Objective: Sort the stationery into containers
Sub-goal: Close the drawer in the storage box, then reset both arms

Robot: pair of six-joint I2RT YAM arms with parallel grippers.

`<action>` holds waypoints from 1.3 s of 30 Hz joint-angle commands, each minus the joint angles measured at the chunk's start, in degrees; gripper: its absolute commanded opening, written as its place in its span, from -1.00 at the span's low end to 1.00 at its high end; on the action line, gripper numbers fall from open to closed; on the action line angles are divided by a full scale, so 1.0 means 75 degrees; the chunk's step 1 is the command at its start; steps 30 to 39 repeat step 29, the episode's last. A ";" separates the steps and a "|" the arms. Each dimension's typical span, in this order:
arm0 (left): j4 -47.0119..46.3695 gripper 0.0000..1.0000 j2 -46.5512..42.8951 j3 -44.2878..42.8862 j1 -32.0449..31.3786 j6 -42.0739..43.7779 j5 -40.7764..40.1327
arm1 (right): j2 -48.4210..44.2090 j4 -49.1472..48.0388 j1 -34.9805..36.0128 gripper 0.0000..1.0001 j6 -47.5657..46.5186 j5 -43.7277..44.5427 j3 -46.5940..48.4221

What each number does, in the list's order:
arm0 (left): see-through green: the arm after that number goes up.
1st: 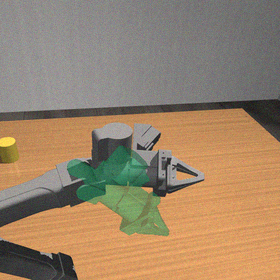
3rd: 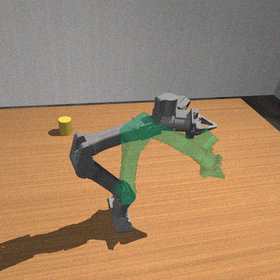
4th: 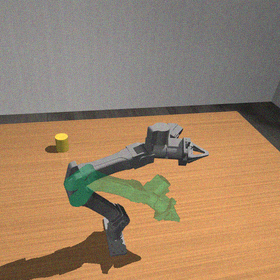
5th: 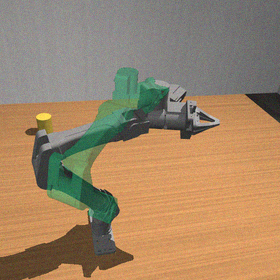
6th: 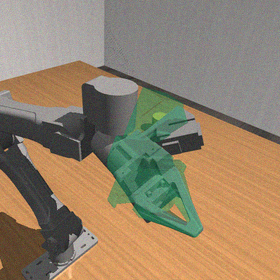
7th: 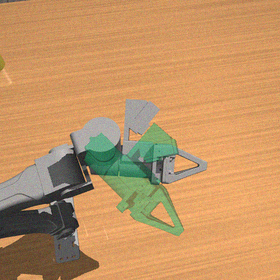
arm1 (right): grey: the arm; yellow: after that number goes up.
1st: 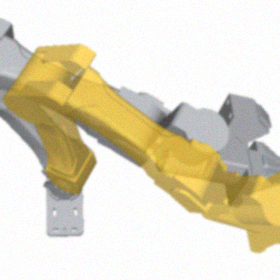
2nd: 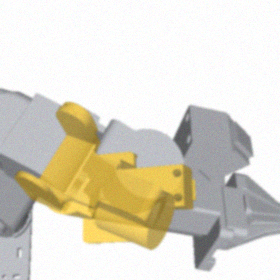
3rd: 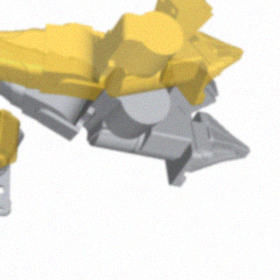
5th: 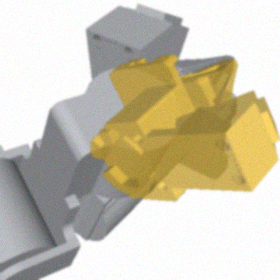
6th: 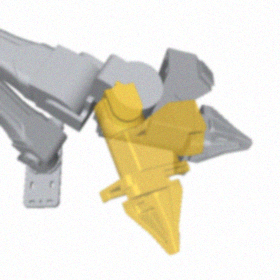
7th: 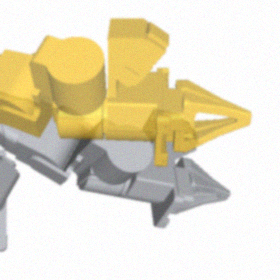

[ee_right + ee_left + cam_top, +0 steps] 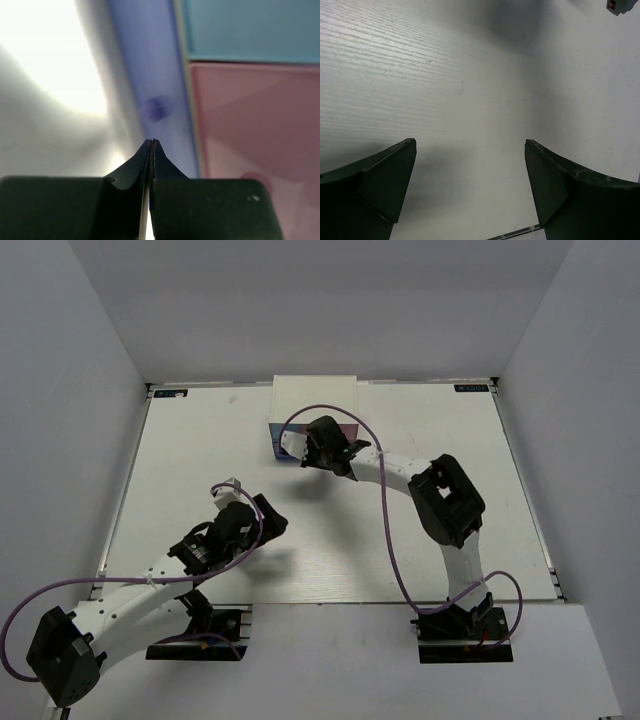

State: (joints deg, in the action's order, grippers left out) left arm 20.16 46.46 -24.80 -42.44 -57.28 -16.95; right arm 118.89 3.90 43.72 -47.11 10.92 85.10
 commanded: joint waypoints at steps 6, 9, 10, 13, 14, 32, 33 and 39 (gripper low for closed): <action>-0.0250 0.99 -0.0194 0.0025 0.0021 0.0546 0.0255 | -0.2606 0.1202 -0.0041 -0.51 0.1757 -0.2287 -0.0693; -0.0484 0.99 -0.0265 0.0025 0.0021 0.0850 0.0444 | -0.3439 0.1285 -0.0076 0.18 0.2191 -0.2428 -0.1174; -0.0485 0.99 -0.0265 -0.0079 0.0021 0.0921 0.0536 | -0.3732 0.1284 -0.0088 0.32 0.2250 -0.2312 -0.1349; -0.0381 0.99 -0.0125 -0.0361 0.0021 0.1109 0.0689 | -0.4259 0.1110 -0.0076 0.65 0.2776 -0.1704 -0.1701; -0.0264 0.99 -0.0124 -0.0501 0.0021 0.1109 0.0690 | -0.4378 0.1016 -0.0088 0.71 0.2801 -0.1597 -0.1911; 0.0030 0.99 0.0027 -0.1298 0.0021 0.1320 0.0385 | -0.7108 -0.0086 -0.0100 0.79 0.3212 0.0126 -0.3646; 0.0030 0.99 0.0027 -0.1298 0.0021 0.1320 0.0385 | -0.7108 -0.0086 -0.0100 0.79 0.3212 0.0126 -0.3646; 0.0030 0.99 0.0027 -0.1298 0.0021 0.1320 0.0385 | -0.7108 -0.0086 -0.0100 0.79 0.3212 0.0126 -0.3646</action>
